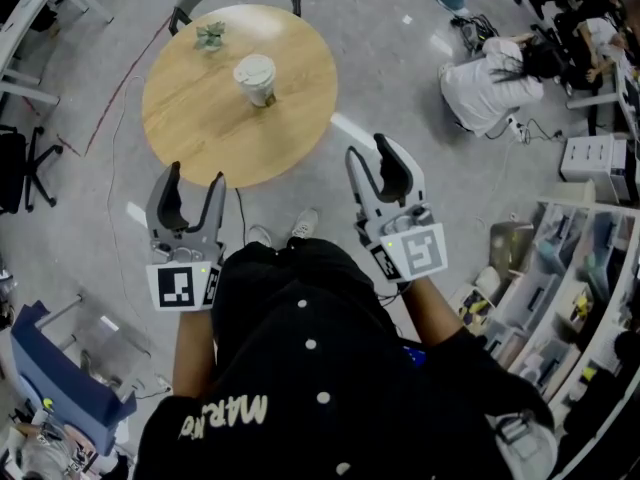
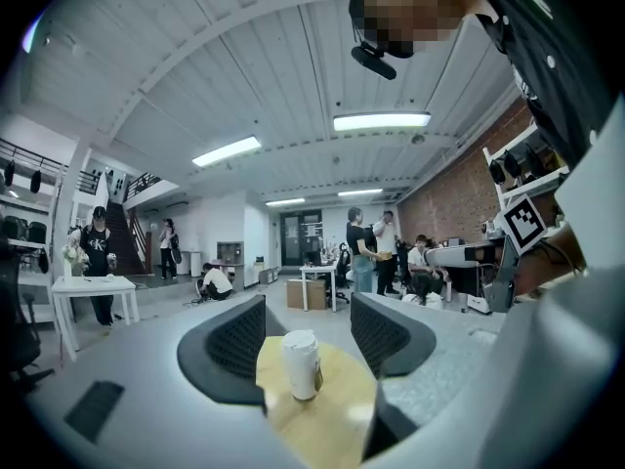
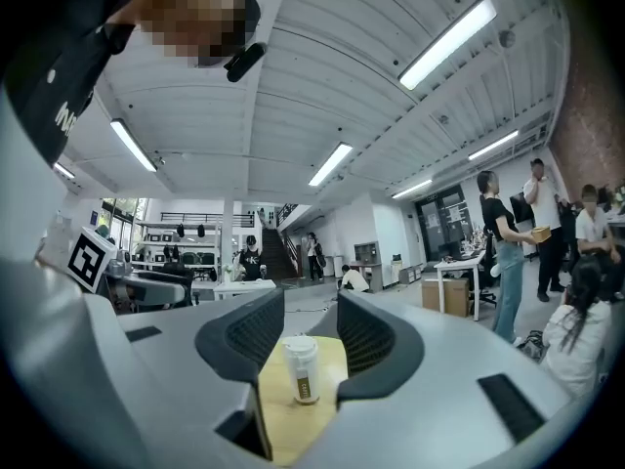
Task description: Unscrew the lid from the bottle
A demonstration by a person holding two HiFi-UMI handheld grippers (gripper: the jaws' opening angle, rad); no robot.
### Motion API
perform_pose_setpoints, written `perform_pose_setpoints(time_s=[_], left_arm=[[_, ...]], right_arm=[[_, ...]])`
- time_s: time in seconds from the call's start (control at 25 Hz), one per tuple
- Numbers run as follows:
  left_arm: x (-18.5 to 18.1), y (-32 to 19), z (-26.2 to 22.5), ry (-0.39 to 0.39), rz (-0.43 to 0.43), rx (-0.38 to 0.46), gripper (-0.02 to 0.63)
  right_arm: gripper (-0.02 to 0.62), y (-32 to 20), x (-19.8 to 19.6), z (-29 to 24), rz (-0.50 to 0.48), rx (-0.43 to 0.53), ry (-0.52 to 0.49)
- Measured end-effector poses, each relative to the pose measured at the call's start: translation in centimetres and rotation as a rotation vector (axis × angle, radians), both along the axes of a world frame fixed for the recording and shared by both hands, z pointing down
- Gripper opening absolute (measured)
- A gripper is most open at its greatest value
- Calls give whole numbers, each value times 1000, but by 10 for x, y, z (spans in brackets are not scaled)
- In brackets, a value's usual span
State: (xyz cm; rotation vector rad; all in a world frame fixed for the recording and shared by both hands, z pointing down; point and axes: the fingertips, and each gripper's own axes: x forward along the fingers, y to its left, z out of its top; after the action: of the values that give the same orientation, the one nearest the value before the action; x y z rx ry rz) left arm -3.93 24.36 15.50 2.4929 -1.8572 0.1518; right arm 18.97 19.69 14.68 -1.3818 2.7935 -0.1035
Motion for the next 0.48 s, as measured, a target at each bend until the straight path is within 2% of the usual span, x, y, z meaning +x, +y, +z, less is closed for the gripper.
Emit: perform_pose_setpoints(time_s=[0.2, 0.48], left_arm=[[-2, -9, 13, -20, -18, -33, 262], [-11, -35, 40, -42, 16, -96, 268]], right_arm=[[162, -16, 3, 1, -32, -4, 1], [161, -43, -10, 10, -44, -29, 0]])
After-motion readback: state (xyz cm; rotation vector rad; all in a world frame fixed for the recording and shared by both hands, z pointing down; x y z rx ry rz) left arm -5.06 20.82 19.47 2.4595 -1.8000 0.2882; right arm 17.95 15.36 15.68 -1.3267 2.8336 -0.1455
